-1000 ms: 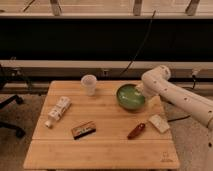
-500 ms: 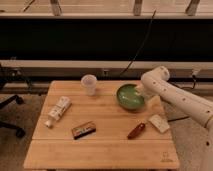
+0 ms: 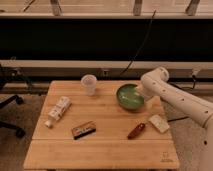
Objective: Pick up the ceramic bowl
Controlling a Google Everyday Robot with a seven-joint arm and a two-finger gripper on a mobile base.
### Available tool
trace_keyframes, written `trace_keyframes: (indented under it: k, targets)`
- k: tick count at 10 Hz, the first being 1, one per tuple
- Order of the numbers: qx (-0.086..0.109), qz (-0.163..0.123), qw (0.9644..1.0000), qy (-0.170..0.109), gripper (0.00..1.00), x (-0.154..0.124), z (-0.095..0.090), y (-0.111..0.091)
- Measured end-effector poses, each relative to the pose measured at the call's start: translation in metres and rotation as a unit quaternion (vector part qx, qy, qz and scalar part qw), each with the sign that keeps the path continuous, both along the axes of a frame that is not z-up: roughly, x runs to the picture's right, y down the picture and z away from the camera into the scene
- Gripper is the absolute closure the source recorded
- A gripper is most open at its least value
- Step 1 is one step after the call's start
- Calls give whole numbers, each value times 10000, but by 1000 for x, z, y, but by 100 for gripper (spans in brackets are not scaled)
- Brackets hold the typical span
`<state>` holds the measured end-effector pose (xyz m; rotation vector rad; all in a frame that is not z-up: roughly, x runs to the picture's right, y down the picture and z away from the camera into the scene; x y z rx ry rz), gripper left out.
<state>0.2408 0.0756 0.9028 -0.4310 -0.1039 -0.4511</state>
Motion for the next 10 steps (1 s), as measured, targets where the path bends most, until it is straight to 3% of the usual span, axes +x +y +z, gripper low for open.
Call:
trace_keyframes:
  k: [10]
  targets:
    - [-34,40,10000,-20,20,-1,14,8]
